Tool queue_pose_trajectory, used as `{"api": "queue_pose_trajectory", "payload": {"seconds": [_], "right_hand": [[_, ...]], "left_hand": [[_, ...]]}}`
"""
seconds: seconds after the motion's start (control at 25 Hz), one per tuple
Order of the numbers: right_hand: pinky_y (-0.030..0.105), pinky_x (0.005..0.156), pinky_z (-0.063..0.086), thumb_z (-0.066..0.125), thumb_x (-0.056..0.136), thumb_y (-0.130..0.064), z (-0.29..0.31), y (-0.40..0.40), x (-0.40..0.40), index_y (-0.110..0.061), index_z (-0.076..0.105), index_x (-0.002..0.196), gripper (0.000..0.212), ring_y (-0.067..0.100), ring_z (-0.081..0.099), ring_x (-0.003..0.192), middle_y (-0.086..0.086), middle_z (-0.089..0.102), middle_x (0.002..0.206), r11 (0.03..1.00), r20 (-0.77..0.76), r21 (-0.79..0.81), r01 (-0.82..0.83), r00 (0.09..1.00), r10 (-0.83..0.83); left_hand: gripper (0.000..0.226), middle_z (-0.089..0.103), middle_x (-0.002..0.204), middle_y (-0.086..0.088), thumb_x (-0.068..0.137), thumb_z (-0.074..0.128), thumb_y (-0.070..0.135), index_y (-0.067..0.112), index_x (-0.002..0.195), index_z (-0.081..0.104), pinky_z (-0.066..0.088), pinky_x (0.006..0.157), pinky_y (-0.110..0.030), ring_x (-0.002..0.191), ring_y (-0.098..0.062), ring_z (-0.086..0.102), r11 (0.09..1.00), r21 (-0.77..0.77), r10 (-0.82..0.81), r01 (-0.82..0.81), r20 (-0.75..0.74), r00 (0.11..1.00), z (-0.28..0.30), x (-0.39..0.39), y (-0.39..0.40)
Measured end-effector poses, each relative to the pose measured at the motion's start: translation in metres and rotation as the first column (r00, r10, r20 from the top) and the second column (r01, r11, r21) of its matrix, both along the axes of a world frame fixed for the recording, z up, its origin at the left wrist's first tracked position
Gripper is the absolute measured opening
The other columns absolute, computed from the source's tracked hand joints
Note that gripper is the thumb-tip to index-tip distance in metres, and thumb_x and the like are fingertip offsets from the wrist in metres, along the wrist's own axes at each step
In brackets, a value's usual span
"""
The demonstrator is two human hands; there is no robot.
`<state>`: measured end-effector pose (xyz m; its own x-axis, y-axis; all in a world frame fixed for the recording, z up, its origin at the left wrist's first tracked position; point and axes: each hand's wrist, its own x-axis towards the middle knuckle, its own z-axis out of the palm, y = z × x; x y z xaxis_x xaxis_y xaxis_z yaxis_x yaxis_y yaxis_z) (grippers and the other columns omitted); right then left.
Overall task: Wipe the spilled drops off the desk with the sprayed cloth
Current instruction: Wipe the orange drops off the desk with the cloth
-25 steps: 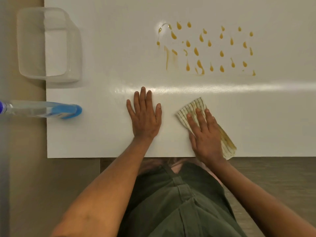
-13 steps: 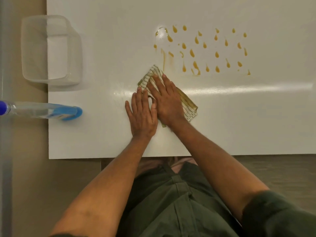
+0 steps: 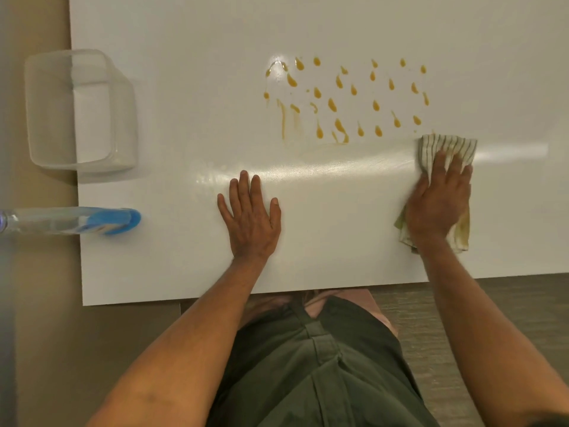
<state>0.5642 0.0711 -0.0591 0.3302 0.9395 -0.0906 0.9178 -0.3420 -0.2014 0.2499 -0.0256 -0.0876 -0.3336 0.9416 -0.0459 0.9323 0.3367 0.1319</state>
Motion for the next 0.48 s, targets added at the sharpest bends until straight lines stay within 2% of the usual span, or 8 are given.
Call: {"api": "queue_pose_trajectory", "payload": {"seconds": [0.04, 0.08, 0.12, 0.2, 0.24, 0.32, 0.44, 0.48], "right_hand": [[0.056, 0.13, 0.021, 0.027, 0.111, -0.039, 0.002, -0.008, -0.019, -0.022, 0.022, 0.168, 0.06, 0.04, 0.014, 0.163, 0.013, 0.018, 0.176, 0.994, -0.005, -0.019, 0.107, 0.994, -0.107], [0.056, 0.13, 0.02, 0.027, 0.11, -0.039, 0.004, -0.02, -0.043, -0.022, 0.018, 0.169, 0.061, 0.04, 0.011, 0.163, 0.013, 0.013, 0.177, 0.989, 0.002, -0.042, 0.143, 0.99, -0.143], [0.056, 0.131, 0.02, 0.028, 0.11, -0.04, 0.005, -0.034, -0.071, -0.022, 0.013, 0.169, 0.063, 0.041, 0.009, 0.163, 0.014, 0.009, 0.177, 0.992, 0.023, -0.064, 0.105, 0.994, -0.103], [0.056, 0.131, 0.019, 0.028, 0.11, -0.041, 0.003, -0.061, -0.128, -0.022, 0.006, 0.17, 0.067, 0.041, 0.006, 0.164, 0.015, 0.004, 0.177, 0.984, 0.016, -0.095, -0.149, 0.988, 0.151], [0.056, 0.132, 0.017, 0.028, 0.11, -0.041, 0.002, -0.07, -0.151, -0.022, 0.006, 0.17, 0.066, 0.04, 0.005, 0.164, 0.014, 0.003, 0.178, 0.943, -0.025, -0.094, -0.32, 0.947, 0.319], [0.055, 0.132, 0.017, 0.031, 0.111, -0.04, -0.002, -0.075, -0.175, -0.023, 0.014, 0.169, 0.063, 0.037, 0.006, 0.165, 0.012, 0.009, 0.177, 0.803, -0.094, -0.035, -0.595, 0.802, 0.59], [0.052, 0.133, 0.016, 0.04, 0.11, -0.036, -0.009, -0.061, -0.144, -0.027, 0.025, 0.167, 0.06, 0.034, 0.01, 0.165, 0.008, 0.017, 0.177, 0.565, -0.113, 0.031, -0.824, 0.559, 0.822], [0.051, 0.133, 0.015, 0.042, 0.109, -0.033, -0.011, -0.056, -0.12, -0.028, 0.026, 0.167, 0.06, 0.033, 0.01, 0.165, 0.006, 0.017, 0.177, 0.519, -0.11, 0.023, -0.854, 0.514, 0.85]], "left_hand": [[0.064, 0.025, 0.172, -0.011, 0.109, 0.024, 0.049, 0.013, 0.162, 0.028, 0.018, 0.128, -0.061, 0.159, -0.032, 0.023, 1.0, 0.001, 0.0, 0.0, 0.004, 1.0, 0.001, 0.0, -0.001], [0.064, 0.025, 0.172, -0.011, 0.109, 0.023, 0.049, 0.013, 0.162, 0.029, 0.018, 0.128, -0.061, 0.159, -0.032, 0.024, 1.0, 0.005, -0.001, 0.001, 0.004, 1.0, 0.001, 0.0, -0.001], [0.064, 0.025, 0.172, -0.011, 0.109, 0.022, 0.049, 0.013, 0.162, 0.029, 0.018, 0.128, -0.061, 0.159, -0.032, 0.024, 1.0, 0.008, -0.002, 0.002, -0.001, 1.0, 0.001, 0.001, -0.001], [0.064, 0.025, 0.172, -0.011, 0.11, 0.019, 0.049, 0.014, 0.162, 0.029, 0.018, 0.128, -0.061, 0.159, -0.031, 0.024, 1.0, 0.003, 0.004, -0.004, 0.002, 1.0, 0.002, 0.001, 0.0], [0.064, 0.025, 0.172, -0.01, 0.11, 0.017, 0.05, 0.014, 0.162, 0.029, 0.018, 0.128, -0.061, 0.159, -0.031, 0.024, 1.0, -0.004, 0.006, -0.006, 0.007, 1.0, 0.002, 0.001, 0.0], [0.067, 0.024, 0.172, -0.01, 0.109, 0.011, 0.053, 0.015, 0.162, 0.027, 0.018, 0.128, -0.061, 0.16, -0.03, 0.022, 1.0, -0.017, 0.004, -0.004, 0.023, 1.0, 0.003, 0.0, 0.0], [0.071, 0.025, 0.172, -0.01, 0.108, 0.004, 0.055, 0.015, 0.162, 0.028, 0.018, 0.128, -0.061, 0.16, -0.03, 0.022, 1.0, -0.015, 0.003, -0.002, 0.031, 1.0, 0.006, 0.0, 0.0], [0.071, 0.025, 0.172, -0.01, 0.109, 0.004, 0.054, 0.014, 0.162, 0.029, 0.019, 0.128, -0.061, 0.159, -0.03, 0.023, 1.0, -0.009, 0.006, -0.006, 0.022, 1.0, 0.006, 0.0, 0.0]]}}
